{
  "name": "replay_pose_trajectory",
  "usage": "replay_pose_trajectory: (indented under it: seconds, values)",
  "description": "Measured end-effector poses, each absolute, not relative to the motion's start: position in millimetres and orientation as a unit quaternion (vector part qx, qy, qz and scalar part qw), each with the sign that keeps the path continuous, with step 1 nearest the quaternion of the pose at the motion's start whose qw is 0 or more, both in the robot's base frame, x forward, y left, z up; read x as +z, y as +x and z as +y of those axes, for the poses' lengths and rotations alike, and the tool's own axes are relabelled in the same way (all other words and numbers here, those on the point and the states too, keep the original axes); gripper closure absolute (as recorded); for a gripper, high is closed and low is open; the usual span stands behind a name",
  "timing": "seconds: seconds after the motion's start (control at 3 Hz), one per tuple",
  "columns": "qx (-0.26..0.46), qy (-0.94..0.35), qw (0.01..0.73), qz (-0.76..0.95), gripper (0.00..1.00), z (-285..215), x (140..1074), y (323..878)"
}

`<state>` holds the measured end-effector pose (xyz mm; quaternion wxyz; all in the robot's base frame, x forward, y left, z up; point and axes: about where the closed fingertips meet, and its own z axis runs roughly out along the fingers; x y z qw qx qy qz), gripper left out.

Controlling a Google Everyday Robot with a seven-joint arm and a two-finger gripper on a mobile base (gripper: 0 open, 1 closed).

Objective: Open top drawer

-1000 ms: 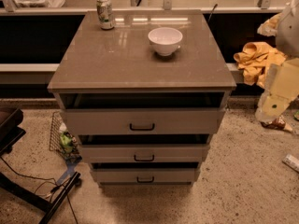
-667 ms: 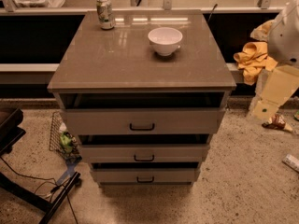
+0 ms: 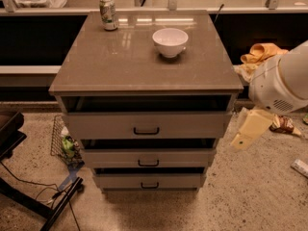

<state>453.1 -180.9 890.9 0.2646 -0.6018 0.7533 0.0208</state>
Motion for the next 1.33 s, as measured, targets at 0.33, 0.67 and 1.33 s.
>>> replay_pose_trajectory:
  seconds: [0.33,0.67,1.33]
  values:
    - [0.035,-0.585,0.318,0.745,0.00,-177.9,850.7,482.4]
    - [0.036,-0.562,0.375,0.736,0.00,-180.2,807.3,535.4]
    - [0.047,-0.570,0.367,0.734,0.00,-177.5,800.7,513.7]
